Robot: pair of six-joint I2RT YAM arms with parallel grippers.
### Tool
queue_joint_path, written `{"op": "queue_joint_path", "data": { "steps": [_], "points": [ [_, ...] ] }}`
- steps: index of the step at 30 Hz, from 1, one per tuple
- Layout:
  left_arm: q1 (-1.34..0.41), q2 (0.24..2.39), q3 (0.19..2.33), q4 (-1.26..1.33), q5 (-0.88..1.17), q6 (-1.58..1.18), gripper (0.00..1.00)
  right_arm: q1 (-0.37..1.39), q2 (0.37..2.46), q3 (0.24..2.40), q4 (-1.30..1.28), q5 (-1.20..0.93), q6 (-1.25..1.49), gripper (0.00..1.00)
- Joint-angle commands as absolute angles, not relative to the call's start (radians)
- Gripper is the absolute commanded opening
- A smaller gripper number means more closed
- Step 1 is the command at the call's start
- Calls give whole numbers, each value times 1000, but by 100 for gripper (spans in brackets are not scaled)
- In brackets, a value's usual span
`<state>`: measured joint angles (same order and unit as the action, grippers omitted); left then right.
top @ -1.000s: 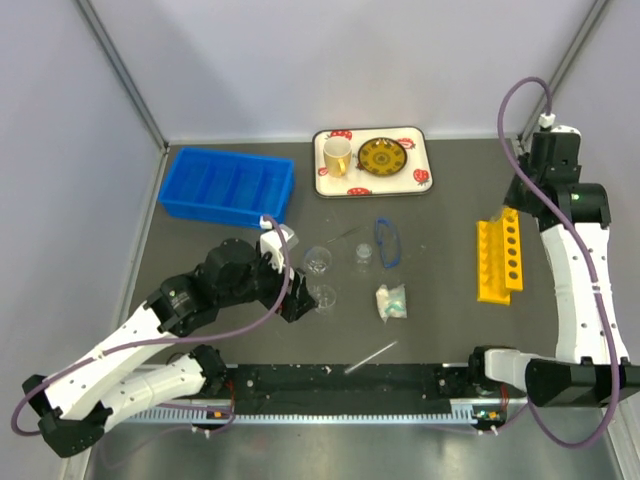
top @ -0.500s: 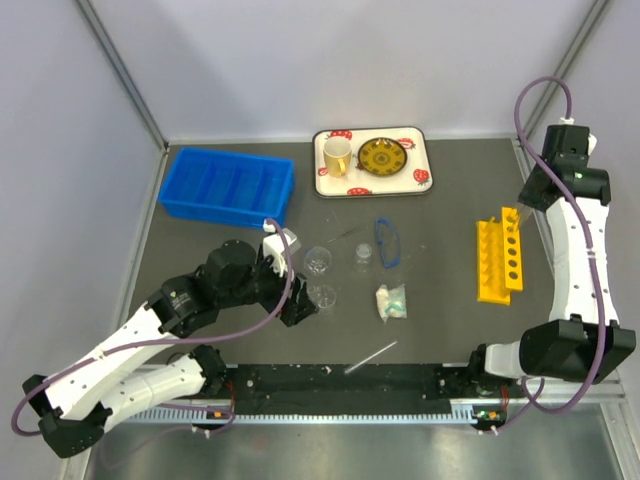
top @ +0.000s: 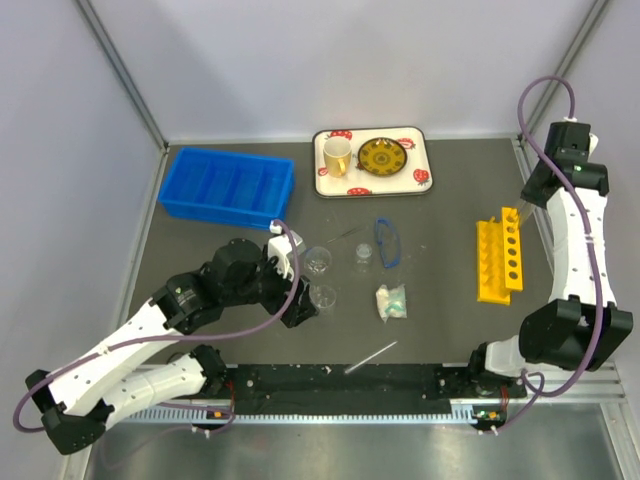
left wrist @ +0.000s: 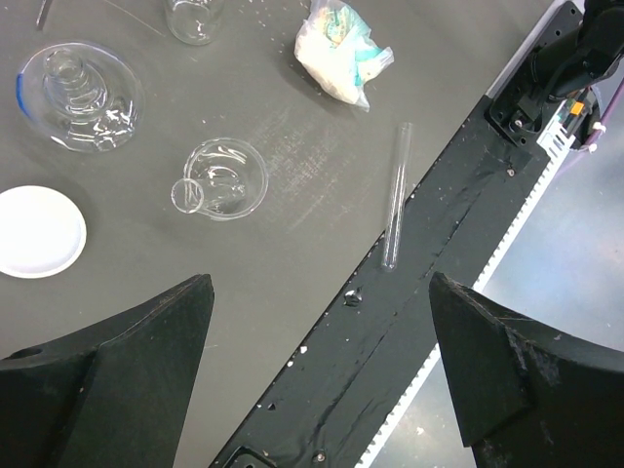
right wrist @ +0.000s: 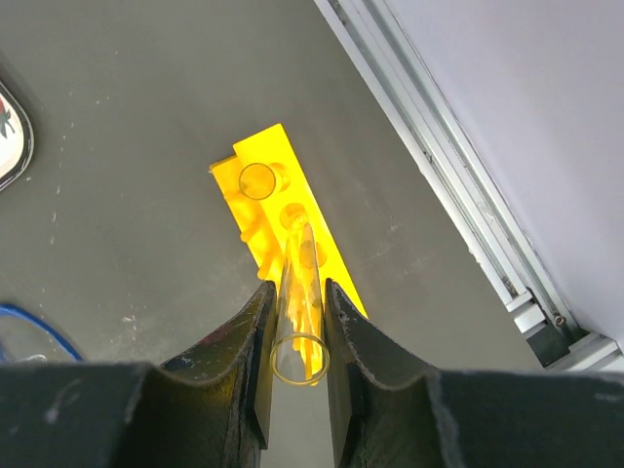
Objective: Organize the chemistry lab equipment
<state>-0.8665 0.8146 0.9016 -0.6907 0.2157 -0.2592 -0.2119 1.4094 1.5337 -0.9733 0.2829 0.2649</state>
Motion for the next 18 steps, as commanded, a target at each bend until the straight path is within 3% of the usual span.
{"op": "queue_joint_path", "data": {
  "steps": [1,18],
  "points": [
    [-870,819,946,-684,218,-238,97,-229,1433,1589,-934,273,270,12],
    [-868,838,946,-686,224,-225,97,-229,1516,1560,-931,238,287,12]
  ]
}}
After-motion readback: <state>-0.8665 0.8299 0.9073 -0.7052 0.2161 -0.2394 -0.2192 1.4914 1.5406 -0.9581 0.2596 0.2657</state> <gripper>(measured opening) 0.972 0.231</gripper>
